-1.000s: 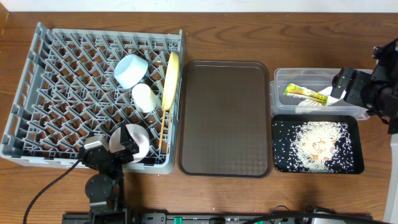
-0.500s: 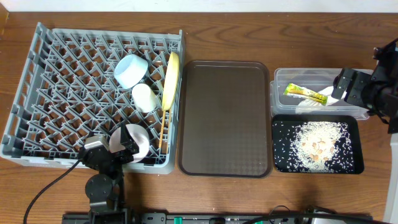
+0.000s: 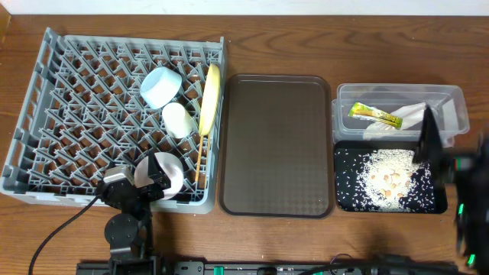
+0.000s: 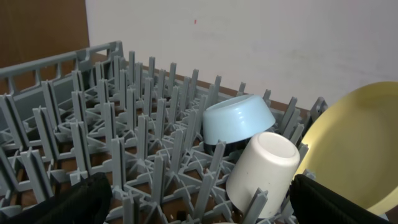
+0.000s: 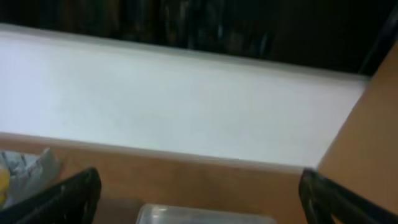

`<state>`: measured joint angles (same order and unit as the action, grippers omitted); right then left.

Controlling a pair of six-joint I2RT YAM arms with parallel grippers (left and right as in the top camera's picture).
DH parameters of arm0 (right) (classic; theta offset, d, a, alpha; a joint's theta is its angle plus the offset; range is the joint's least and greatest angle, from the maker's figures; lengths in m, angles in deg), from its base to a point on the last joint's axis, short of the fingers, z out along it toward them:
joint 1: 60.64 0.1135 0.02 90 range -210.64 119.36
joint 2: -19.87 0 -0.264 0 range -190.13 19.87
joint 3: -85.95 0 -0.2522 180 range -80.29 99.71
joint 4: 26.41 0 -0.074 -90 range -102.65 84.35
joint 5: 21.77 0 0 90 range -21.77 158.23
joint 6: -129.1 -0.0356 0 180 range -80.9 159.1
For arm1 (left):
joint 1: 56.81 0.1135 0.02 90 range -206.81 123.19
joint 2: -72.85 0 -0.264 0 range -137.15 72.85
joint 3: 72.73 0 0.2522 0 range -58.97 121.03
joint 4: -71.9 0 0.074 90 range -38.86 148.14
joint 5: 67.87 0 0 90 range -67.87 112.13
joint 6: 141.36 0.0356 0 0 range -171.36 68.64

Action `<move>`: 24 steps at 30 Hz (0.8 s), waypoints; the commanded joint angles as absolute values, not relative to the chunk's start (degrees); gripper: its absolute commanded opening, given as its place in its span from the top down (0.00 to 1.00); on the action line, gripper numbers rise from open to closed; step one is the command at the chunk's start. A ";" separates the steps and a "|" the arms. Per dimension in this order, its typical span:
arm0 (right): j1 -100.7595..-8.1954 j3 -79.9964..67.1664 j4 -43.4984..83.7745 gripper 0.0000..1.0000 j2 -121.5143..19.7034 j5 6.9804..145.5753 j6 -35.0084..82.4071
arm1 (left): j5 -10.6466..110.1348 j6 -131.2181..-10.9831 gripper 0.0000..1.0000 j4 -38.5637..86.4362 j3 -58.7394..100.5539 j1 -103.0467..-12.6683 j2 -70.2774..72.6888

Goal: Sort waste into correct bins and load items into the dishwasher

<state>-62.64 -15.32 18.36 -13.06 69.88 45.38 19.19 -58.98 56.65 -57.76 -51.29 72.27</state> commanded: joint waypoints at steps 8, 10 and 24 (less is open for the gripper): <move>-61.85 -53.40 -3.13 0.01 12.86 72.86 47.28 | 18.44 -58.48 0.06 54.31 -58.74 -51.38 72.62; -61.85 -59.54 -9.40 0.01 15.81 72.86 47.26 | 18.44 -58.48 0.06 54.28 -58.74 -51.38 72.62; -61.85 -80.08 -24.61 0.01 19.57 72.77 43.81 | 18.44 -58.48 0.06 54.31 -58.74 -51.38 72.62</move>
<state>-62.16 -77.90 -24.99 19.03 72.55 45.80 19.17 -58.81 56.62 -57.69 -51.29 72.27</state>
